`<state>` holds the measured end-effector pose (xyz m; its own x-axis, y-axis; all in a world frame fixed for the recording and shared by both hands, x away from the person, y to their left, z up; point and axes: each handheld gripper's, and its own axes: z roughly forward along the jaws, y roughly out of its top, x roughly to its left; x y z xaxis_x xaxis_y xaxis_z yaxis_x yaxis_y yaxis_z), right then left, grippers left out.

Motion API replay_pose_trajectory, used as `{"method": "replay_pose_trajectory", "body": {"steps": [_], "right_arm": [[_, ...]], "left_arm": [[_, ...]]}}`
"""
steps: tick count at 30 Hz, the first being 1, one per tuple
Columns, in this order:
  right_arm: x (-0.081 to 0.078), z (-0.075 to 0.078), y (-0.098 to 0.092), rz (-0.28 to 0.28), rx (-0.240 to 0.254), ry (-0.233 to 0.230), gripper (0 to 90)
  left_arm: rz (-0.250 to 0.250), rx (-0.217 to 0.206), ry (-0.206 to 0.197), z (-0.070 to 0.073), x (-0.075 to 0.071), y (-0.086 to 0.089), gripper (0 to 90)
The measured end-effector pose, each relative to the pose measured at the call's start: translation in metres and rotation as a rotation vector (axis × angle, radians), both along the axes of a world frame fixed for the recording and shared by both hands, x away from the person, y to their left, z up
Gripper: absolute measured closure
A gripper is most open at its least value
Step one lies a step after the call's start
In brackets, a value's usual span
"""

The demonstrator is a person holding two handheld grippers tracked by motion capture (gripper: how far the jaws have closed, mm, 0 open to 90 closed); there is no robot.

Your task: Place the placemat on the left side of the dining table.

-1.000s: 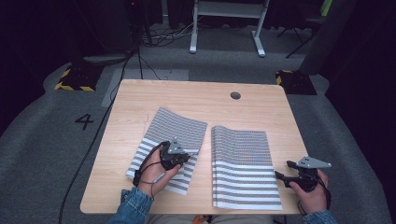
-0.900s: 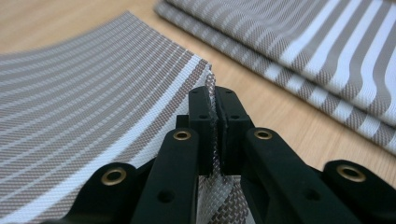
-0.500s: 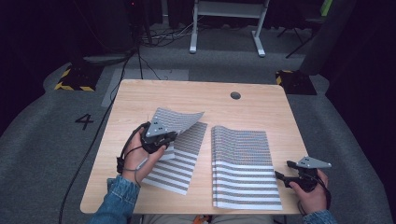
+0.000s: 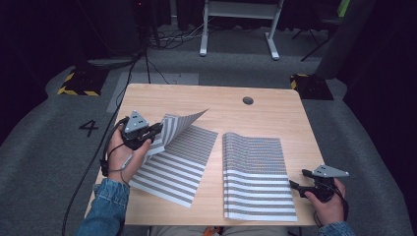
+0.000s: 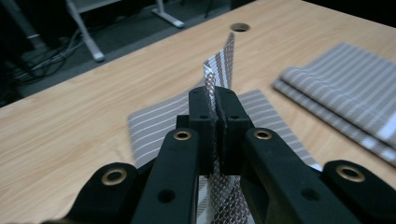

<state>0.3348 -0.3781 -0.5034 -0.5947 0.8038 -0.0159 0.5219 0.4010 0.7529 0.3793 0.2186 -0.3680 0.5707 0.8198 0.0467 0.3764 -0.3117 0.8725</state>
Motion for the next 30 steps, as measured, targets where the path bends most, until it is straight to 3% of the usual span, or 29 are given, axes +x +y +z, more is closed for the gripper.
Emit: {"method": "replay_pose_trajectory", "body": {"steps": [8, 11, 18, 20, 21, 23, 24, 26, 28, 30], "right_arm": [[0.0, 0.0, 0.0, -0.001, 0.001, 0.0, 24.6], [0.0, 0.0, 0.0, -0.001, 0.0, -0.001, 24.6], [0.0, 0.0, 0.0, -0.001, 0.001, 0.0, 24.7], [0.0, 0.0, 0.0, -0.001, 0.001, 0.001, 24.7], [0.0, 0.0, 0.0, 0.0, 0.0, 0.0, 24.7], [0.0, 0.0, 0.0, -0.001, 0.001, 0.001, 24.6], [0.0, 0.0, 0.0, 0.0, 0.0, 0.0, 24.6], [0.0, 0.0, 0.0, -0.001, 0.001, 0.001, 24.6], [0.0, 0.0, 0.0, -0.001, 0.0, 0.001, 24.6], [0.0, 0.0, 0.0, -0.002, 0.001, 0.0, 24.6]], "left_arm": [[0.189, -0.009, -0.013, -0.008, 0.004, 0.046, 86.4], [0.237, -0.044, -0.01, -0.013, 0.005, 0.061, 86.4], [0.385, 0.006, -0.014, -0.017, 0.0, 0.086, 85.2], [0.43, 0.0, -0.019, -0.014, -0.003, 0.092, 83.8], [0.461, -0.017, -0.022, -0.012, -0.006, 0.095, 81.6], [0.505, -0.023, -0.056, -0.006, -0.01, 0.097, 68.6], [0.533, -0.027, -0.096, -0.002, -0.012, 0.097, 61.1], [0.543, -0.029, -0.132, 0.005, -0.014, 0.093, 45.9], [0.52, -0.005, -0.152, 0.01, -0.015, 0.082, 41.1], [0.454, -0.018, -0.149, 0.013, -0.013, 0.067, 40.9]]}}
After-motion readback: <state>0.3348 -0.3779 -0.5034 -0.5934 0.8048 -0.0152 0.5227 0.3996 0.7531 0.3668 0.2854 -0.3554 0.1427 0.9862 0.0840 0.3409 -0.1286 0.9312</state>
